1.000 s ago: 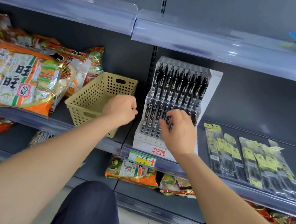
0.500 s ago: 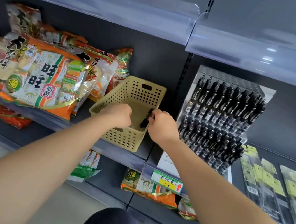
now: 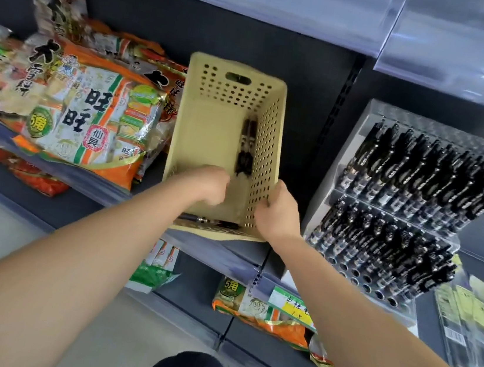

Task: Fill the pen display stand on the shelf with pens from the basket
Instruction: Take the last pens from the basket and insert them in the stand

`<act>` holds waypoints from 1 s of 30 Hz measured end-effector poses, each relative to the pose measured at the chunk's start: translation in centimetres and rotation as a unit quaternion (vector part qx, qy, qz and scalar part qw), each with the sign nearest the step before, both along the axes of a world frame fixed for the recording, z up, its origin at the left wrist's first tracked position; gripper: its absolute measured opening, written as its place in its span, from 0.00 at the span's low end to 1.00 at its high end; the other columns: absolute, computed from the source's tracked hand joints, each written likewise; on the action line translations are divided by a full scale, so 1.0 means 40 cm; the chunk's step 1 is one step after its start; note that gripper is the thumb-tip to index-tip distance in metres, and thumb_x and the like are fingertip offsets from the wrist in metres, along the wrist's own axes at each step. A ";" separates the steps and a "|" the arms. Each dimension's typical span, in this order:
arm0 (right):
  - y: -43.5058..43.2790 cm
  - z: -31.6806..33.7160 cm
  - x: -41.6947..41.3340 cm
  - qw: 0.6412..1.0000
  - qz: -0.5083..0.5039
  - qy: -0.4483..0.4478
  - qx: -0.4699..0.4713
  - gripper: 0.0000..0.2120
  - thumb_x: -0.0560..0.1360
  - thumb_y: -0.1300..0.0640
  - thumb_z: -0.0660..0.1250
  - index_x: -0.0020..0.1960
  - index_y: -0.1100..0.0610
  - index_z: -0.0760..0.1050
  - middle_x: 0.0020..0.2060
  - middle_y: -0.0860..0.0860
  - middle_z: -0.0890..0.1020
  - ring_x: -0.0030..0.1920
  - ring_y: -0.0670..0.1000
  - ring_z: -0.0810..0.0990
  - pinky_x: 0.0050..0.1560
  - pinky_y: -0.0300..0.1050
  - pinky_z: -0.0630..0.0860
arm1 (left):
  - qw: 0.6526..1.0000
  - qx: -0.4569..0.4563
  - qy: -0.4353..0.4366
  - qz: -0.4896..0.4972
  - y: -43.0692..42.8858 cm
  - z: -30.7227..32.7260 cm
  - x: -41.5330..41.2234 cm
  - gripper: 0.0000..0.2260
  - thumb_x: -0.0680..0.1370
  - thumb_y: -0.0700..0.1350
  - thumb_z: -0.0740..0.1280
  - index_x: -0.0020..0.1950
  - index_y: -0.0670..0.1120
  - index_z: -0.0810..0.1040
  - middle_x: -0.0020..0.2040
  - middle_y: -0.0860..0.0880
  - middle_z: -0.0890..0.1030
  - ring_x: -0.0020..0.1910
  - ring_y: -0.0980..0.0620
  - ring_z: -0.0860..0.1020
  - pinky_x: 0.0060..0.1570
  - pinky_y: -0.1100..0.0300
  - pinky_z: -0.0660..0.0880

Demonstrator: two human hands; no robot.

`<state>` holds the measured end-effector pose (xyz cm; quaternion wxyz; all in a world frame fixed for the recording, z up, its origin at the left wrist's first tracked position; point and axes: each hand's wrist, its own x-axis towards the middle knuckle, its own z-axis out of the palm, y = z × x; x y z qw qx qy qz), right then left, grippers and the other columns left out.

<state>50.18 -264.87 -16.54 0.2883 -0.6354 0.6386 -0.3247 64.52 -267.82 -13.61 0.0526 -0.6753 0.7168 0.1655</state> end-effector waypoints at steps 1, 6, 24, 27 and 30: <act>0.006 0.000 0.001 1.000 0.006 0.006 -0.011 0.05 0.75 0.67 0.57 0.48 0.59 0.65 0.41 0.53 0.76 0.40 0.55 0.75 0.35 0.43 0.71 | 1.000 -0.007 0.006 0.015 -0.004 0.002 0.009 0.25 0.75 0.29 0.56 0.72 0.42 0.69 0.68 0.44 0.71 0.62 0.45 0.73 0.57 0.56 0.73; 0.029 -0.003 0.005 0.998 0.017 0.036 -0.039 0.08 0.76 0.66 0.57 0.43 0.56 0.60 0.32 0.48 0.68 0.30 0.46 0.66 0.27 0.39 0.59 | 0.993 -0.032 0.066 0.088 -0.029 0.005 0.025 0.25 0.75 0.28 0.55 0.71 0.40 0.67 0.56 0.46 0.74 0.47 0.50 0.72 0.47 0.58 0.73; 0.042 0.001 -0.008 0.994 0.025 0.083 -0.070 0.04 0.76 0.65 0.56 0.50 0.59 0.63 0.40 0.55 0.75 0.38 0.58 0.74 0.38 0.49 0.70 | 0.954 0.059 0.266 0.124 -0.071 -0.098 -0.120 0.10 0.78 0.44 0.63 0.55 0.39 0.77 0.50 0.43 0.79 0.45 0.46 0.75 0.42 0.58 0.71; 0.040 0.005 -0.007 0.994 0.020 0.088 -0.062 0.05 0.76 0.65 0.57 0.51 0.61 0.65 0.41 0.56 0.75 0.39 0.59 0.75 0.38 0.50 0.72 | 0.934 0.056 0.333 0.117 -0.066 -0.068 -0.115 0.13 0.81 0.42 0.56 0.62 0.41 0.73 0.55 0.42 0.78 0.46 0.47 0.75 0.45 0.57 0.72; 0.036 0.007 -0.002 0.994 0.014 0.093 -0.054 0.05 0.76 0.64 0.58 0.51 0.60 0.63 0.41 0.55 0.75 0.39 0.58 0.75 0.36 0.48 0.70 | 0.921 -0.004 0.369 0.128 -0.072 -0.014 -0.101 0.09 0.81 0.40 0.52 0.59 0.42 0.68 0.40 0.44 0.74 0.33 0.48 0.72 0.33 0.57 0.72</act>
